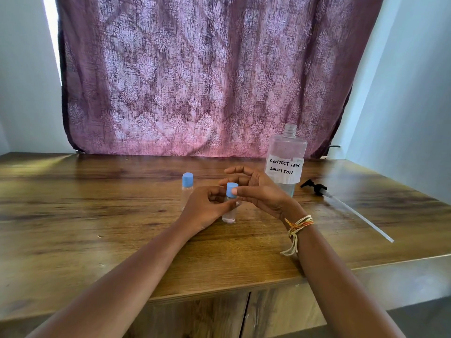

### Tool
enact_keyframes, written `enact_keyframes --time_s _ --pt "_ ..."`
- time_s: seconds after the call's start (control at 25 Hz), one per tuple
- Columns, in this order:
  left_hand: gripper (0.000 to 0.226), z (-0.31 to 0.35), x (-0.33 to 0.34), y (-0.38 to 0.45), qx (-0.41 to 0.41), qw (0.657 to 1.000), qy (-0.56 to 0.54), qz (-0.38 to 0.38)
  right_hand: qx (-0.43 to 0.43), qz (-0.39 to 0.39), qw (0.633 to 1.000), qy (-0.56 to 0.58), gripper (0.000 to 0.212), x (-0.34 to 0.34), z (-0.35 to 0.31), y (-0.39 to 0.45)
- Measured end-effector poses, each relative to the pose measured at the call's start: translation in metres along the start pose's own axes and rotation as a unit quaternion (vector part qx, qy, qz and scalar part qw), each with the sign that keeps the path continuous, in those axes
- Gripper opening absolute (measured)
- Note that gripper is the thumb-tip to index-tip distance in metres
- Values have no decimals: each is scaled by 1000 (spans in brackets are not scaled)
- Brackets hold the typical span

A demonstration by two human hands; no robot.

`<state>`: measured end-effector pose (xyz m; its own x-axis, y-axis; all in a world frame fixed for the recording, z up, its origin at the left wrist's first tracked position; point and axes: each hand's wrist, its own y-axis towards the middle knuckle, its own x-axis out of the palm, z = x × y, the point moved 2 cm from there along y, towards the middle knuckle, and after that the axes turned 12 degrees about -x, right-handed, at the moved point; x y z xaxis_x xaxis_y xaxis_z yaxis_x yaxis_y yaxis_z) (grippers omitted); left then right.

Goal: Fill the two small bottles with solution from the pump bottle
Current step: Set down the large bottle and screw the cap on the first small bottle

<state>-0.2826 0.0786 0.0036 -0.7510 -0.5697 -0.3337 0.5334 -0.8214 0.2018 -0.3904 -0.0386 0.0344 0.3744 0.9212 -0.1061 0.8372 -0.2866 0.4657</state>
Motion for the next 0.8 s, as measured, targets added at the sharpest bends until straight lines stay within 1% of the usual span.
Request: enact_keyframes --time_s 0.08,0.16,0.32,0.4,0.52,0.6,0.68,0.8 --pt "24 1 0 0 -3 1000 -5 -4 5 -31 999 28 55 -1 -3 -1" --pt "26 0 0 0 -8 1000 -8 -5 0 -37 999 20 56 -2 -5 -3" --pt "27 -1 -1 0 -11 1000 -5 -3 -2 -22 1000 -10 48 -2 -5 -2" --pt "24 -1 -1 0 -9 1000 -10 -5 -4 -8 1000 -16 44 -2 -5 -2" --pt "18 -1 -1 1 -1 1000 -9 -5 -10 27 998 -54 40 -1 -4 -1" --pt "15 -1 -1 1 3 1000 -8 -2 -10 43 997 -68 43 -1 -3 -1" --pt "18 -1 -1 1 2 1000 -10 -1 -2 26 998 -62 53 -1 -4 0" --pt "26 -2 -1 1 -3 1000 1 -1 11 -31 999 2 59 1 -5 -2"
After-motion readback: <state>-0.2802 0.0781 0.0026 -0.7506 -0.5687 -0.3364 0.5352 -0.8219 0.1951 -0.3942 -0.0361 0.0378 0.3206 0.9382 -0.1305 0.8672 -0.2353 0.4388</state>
